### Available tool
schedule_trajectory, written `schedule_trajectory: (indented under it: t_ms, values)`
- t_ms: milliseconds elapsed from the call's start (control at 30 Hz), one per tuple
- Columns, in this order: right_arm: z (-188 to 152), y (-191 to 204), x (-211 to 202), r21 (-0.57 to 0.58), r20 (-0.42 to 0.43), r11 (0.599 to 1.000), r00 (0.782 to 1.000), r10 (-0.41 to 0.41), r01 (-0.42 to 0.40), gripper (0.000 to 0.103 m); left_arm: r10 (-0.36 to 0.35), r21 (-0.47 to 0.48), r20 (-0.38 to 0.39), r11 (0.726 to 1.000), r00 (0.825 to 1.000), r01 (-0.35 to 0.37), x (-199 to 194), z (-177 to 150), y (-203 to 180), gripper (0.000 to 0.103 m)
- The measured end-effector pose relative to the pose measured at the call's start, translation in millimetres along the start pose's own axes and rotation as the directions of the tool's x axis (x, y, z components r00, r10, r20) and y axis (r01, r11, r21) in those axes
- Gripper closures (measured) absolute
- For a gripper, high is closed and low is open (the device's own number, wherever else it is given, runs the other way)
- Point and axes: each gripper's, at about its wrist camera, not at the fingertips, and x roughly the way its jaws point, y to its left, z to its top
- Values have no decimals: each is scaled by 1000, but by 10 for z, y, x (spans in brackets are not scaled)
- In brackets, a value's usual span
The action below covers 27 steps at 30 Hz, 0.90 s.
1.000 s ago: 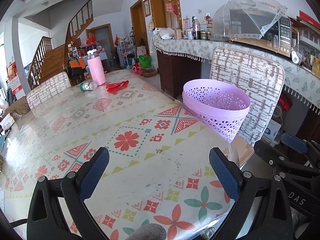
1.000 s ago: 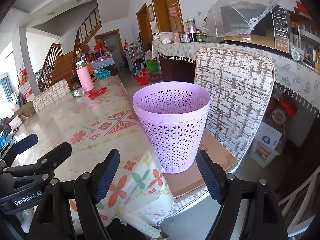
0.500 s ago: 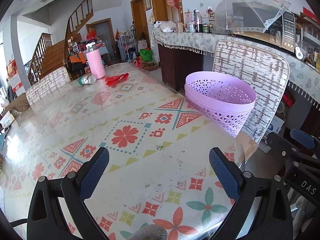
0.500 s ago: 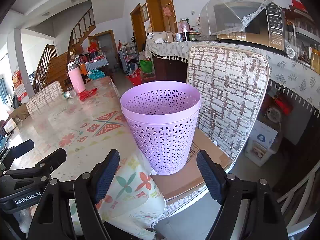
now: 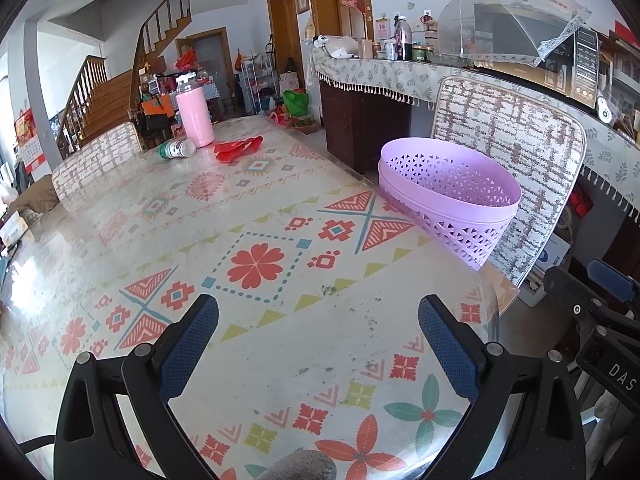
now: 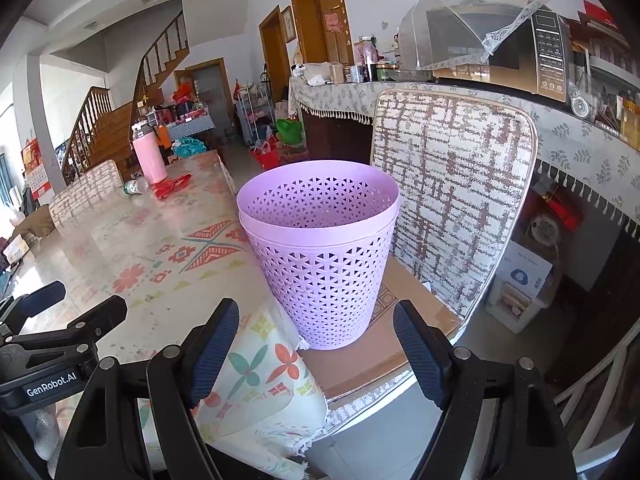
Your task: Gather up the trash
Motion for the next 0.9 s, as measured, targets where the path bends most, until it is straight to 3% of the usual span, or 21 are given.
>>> schedule_trajectory:
  t_ms: [500, 900]
  values:
    - [-45, -25, 23, 9, -4, 1000, 1000, 0, 0, 19, -14, 1, -23, 1000, 1000, 14, 84, 8, -38, 3]
    - [4, -238, 20, 67, 6, 997, 999, -37, 37, 18, -65, 20, -41, 998, 997, 66, 300, 327, -233, 3]
